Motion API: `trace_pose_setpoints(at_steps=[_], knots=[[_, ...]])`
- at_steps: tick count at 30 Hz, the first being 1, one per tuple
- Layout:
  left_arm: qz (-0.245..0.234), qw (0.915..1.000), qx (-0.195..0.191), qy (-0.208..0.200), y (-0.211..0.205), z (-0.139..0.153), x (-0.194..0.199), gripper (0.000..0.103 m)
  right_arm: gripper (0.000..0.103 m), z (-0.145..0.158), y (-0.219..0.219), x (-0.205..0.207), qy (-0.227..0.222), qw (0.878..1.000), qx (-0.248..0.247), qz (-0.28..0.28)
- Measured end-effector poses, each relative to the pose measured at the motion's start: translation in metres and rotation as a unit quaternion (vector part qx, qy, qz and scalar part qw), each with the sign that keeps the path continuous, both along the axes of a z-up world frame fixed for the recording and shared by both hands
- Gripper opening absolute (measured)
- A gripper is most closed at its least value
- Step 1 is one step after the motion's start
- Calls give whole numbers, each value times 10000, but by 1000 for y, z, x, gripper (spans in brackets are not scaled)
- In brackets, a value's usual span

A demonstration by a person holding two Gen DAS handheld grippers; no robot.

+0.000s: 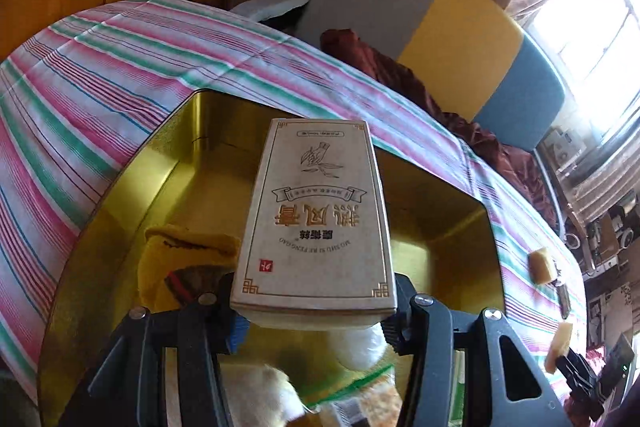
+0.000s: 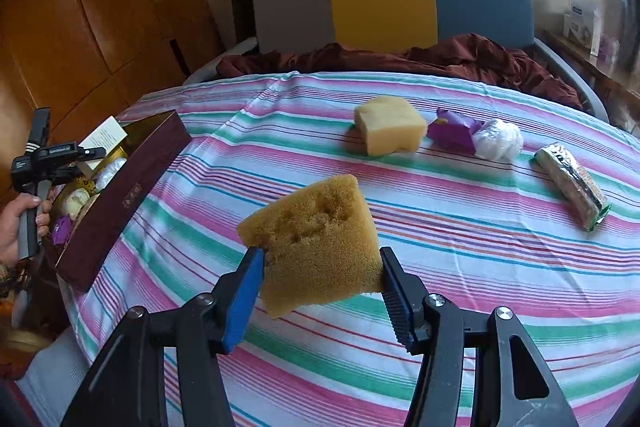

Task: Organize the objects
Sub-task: 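Carry the white box and yellow sponge into the gold tray and release both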

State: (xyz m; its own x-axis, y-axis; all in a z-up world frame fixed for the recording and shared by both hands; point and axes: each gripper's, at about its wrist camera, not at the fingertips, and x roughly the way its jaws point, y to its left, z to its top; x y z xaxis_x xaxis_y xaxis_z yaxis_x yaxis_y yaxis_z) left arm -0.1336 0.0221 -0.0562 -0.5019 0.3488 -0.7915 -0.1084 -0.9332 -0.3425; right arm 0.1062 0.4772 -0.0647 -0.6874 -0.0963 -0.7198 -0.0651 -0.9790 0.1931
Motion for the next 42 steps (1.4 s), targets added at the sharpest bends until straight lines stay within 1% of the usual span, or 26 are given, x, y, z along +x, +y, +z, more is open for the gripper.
trace_pose_setpoints(at_steps=[3,4,8,9,10,12,15,17,19,24,25,28,32,34,37,42], knots=[[52,9999,1,-114,-1,-1,-7,52,58,3,-8,1,39,10000,-22,58],[55,9998,-58,-156,1,-1,-9,52,58,4,-11,1,55,10000,-39,66],[162,9980,-514,-327,3,-2,-18,54,58,8,-20,1,107,9997,-218,100],[153,9976,-581,-344,3,-3,-18,58,58,10,-24,1,118,9996,-210,140],[120,9980,-518,-342,3,-2,-15,65,58,11,-27,1,131,9995,-206,183],[40,9991,-291,-304,1,-1,-7,70,59,16,-36,2,190,9992,-239,263],[113,9998,-58,-128,-5,7,8,70,59,21,-49,0,234,9984,-345,384],[121,9997,179,92,-10,14,20,70,59,24,-59,-2,244,9979,-357,487],[170,9990,328,266,-16,19,31,70,59,27,-71,-5,255,9972,-366,602],[36,9934,705,908,-16,25,61,70,59,26,-99,-15,213,9957,-423,801],[-40,9921,781,982,-14,24,63,70,59,25,-105,-19,179,9954,-434,831],[30,9896,919,1106,-15,17,74,70,59,25,-122,-29,141,9952,-447,854],[144,9892,896,1147,-18,13,83,70,59,32,-144,-44,248,9935,-555,961],[246,9873,940,1254,-21,15,90,70,59,40,-157,-51,340,9925,-527,1054],[397,9853,846,1429,-23,20,105,70,60,51,-178,-69,428,9908,-469,1197],[353,9811,690,1772,-24,29,123,70,60,53,-213,-114,145,9905,-292,1338]])
